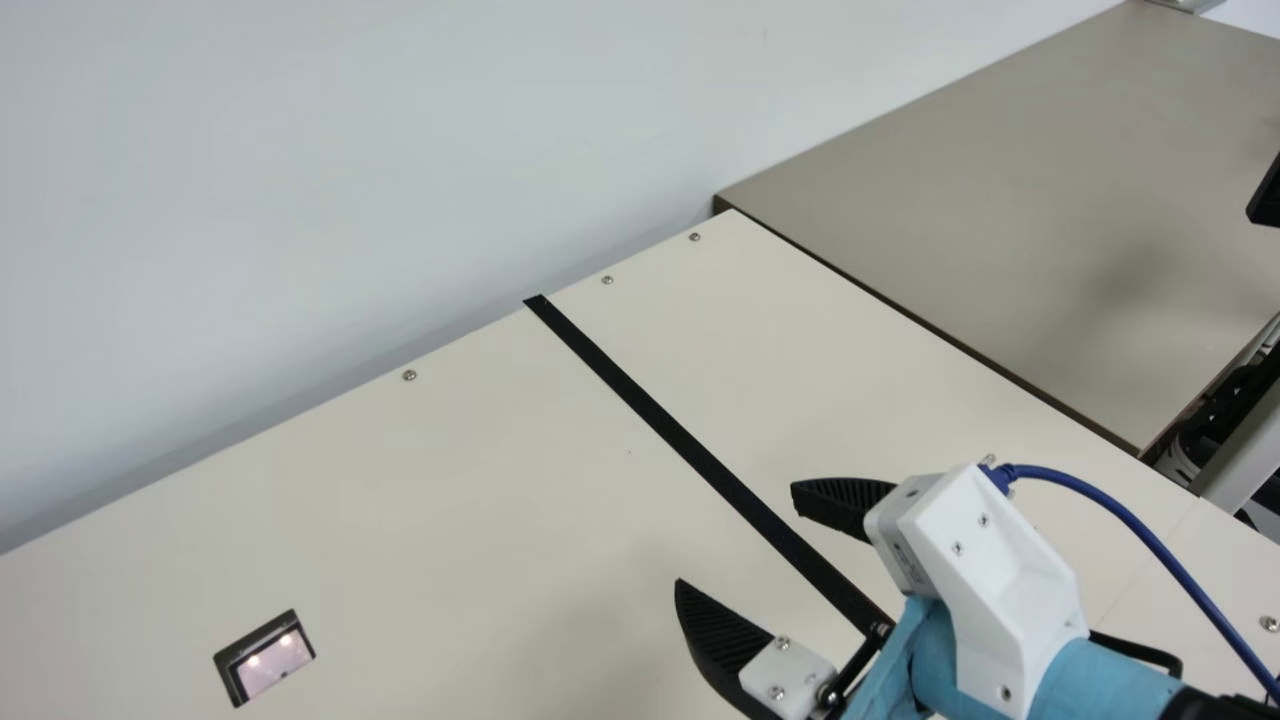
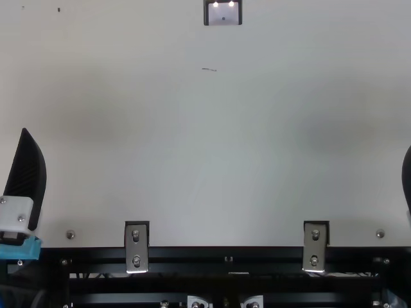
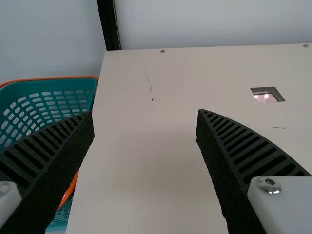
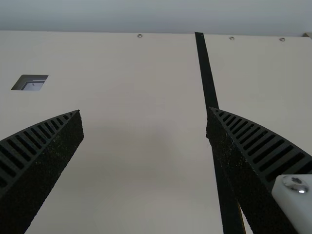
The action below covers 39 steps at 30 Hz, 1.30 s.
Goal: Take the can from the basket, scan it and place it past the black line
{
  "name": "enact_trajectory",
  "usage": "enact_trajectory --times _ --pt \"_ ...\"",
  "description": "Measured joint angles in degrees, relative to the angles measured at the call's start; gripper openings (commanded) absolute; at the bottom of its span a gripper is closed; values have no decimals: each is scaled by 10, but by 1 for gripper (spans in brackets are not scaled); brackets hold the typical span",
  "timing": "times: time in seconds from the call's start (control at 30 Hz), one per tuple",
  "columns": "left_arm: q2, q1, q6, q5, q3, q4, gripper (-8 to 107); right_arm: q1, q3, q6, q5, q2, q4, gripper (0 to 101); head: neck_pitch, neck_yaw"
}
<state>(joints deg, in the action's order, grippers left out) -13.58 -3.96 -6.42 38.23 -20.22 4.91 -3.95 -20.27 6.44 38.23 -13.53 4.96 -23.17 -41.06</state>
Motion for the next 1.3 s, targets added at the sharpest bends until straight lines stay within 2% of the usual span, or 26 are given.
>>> enact_trajectory --times 1.3 --pt "0 0 0 0 0 0 90 0 0 0 0 0 1 101 3 3"
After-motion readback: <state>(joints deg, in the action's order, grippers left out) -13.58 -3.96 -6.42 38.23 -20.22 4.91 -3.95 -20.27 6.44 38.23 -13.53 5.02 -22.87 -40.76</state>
